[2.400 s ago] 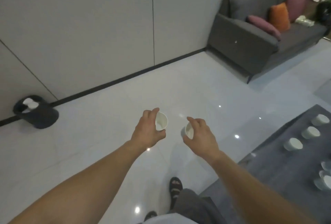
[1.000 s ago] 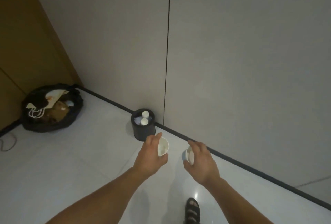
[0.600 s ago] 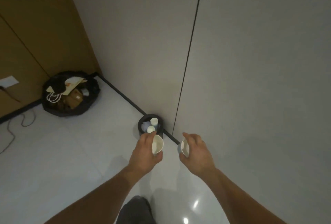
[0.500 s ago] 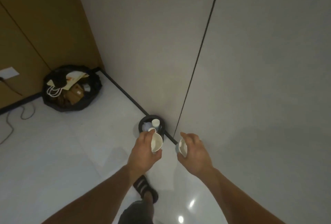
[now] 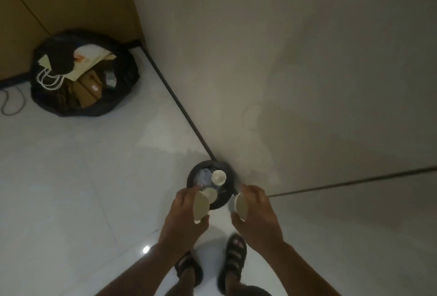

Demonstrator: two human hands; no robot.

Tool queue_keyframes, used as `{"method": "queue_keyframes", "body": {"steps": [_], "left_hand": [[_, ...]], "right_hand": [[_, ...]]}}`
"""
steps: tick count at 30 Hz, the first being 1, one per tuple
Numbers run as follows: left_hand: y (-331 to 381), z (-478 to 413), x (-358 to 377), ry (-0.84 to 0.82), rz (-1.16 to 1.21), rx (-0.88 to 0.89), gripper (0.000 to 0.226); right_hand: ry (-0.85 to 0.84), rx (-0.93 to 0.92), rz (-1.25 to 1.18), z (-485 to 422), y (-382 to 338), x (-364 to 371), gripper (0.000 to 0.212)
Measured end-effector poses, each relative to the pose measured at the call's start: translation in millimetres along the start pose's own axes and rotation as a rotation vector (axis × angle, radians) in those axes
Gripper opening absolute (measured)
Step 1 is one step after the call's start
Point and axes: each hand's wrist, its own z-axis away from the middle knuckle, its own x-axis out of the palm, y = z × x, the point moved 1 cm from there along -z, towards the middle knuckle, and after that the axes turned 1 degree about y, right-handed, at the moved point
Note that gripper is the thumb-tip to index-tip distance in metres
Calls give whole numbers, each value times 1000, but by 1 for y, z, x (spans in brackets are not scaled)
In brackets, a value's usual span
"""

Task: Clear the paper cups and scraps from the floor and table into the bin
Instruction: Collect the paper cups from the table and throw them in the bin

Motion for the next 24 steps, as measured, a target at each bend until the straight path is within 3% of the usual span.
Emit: {"method": "queue_keyframes", "body": {"steps": [6,14,24], "left_hand": [[-75,-85,99,48,64,-84,72],[-160,-135,239,-6,85,-138,76],[-195,-172,270,185,3,-44,68]], "right_hand": [[-25,4,-82,-124,55,97,70],[-67,-48,15,-218,128,208,77],[-121,-136,142,-280,144,256,76]]}}
